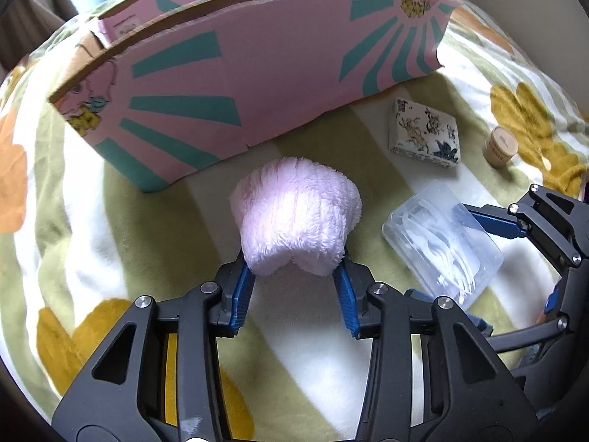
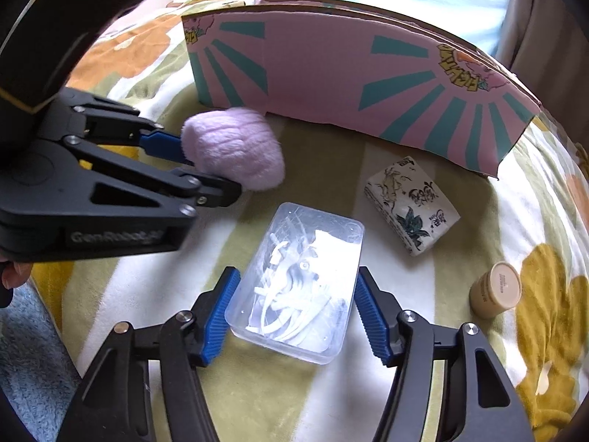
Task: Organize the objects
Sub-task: 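Grasp the pink fuzzy pouch with the left tool while the right tool grasps the clear case, then carry the pink pouch and clear case over the pink box and lower them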
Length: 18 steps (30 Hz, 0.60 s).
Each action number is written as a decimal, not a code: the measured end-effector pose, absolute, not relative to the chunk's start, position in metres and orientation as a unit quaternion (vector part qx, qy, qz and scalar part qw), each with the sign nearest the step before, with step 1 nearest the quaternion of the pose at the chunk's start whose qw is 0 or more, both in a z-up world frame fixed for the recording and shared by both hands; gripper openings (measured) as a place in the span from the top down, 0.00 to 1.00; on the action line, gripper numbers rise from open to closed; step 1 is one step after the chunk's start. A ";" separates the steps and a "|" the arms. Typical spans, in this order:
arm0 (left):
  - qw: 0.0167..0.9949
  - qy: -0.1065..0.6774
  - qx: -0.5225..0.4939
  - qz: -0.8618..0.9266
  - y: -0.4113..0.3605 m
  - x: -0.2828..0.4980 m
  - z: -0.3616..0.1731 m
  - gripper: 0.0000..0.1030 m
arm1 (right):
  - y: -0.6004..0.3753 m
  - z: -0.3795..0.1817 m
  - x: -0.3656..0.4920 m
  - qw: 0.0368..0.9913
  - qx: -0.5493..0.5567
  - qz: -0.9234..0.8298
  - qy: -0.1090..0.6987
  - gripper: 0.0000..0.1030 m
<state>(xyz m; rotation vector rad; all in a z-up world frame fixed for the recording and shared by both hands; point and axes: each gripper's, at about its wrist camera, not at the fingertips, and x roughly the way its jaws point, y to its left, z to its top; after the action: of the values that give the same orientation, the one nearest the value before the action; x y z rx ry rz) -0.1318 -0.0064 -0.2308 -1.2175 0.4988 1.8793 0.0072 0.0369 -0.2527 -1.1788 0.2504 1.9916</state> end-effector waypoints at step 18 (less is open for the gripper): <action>0.406 0.163 -0.459 0.773 -0.039 -0.135 -0.187 0.64 | 0.010 -0.214 0.019 0.403 -0.434 0.800 0.096 0.45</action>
<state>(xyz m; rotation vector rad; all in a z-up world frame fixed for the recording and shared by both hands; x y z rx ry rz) -0.1347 -0.0387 -0.1875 -1.1580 0.4108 1.9504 0.0188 0.0096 -0.2139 -1.0960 0.2432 2.0213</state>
